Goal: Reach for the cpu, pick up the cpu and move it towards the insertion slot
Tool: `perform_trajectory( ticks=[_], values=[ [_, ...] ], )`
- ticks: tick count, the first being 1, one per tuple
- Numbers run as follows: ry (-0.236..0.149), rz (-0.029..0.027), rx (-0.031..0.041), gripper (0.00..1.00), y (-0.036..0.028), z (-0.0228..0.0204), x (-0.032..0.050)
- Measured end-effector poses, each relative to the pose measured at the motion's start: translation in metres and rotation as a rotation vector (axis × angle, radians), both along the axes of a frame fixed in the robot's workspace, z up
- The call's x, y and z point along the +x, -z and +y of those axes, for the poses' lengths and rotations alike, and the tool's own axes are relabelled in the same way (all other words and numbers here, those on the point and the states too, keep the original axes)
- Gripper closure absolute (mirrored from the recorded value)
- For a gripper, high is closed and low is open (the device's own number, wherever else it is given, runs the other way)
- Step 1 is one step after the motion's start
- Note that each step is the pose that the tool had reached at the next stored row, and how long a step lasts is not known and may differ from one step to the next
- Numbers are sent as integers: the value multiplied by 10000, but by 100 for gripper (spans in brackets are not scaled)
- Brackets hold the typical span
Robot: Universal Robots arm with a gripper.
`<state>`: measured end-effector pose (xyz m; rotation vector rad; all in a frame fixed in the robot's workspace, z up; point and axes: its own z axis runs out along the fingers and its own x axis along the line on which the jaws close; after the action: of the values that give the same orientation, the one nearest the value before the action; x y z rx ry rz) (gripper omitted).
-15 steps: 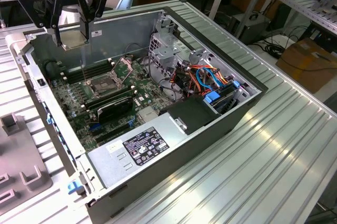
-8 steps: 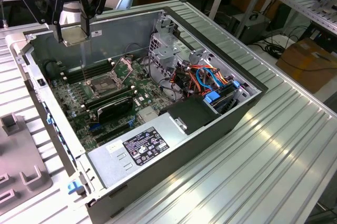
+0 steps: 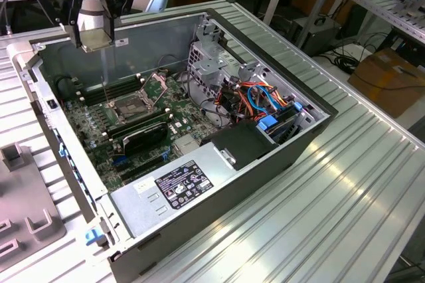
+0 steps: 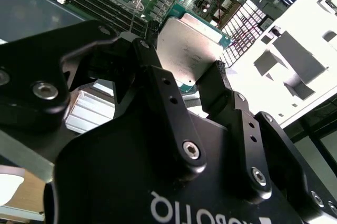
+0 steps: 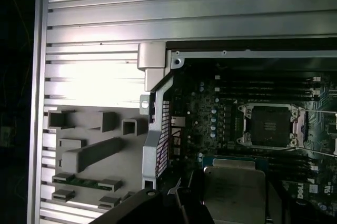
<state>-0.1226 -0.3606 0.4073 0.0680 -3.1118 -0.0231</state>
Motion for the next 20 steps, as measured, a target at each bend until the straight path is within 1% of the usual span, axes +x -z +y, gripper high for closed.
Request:
perform_trajectory(
  ticks=[2,4,6,9,10,11,12,16,20],
  values=[
    [4,1,-2,45,0,21,7],
    [0,0,-1,45,0,33,25],
    [2,1,-3,45,0,43,68],
    [3,0,-2,45,0,46,135],
    [13,-1,-1,45,2,46,169],
    [161,1,-2,45,4,49,195],
    [258,0,-1,45,5,53,203],
    [264,0,-2,45,7,107,265],
    [264,0,-2,45,8,138,317]
  ],
)
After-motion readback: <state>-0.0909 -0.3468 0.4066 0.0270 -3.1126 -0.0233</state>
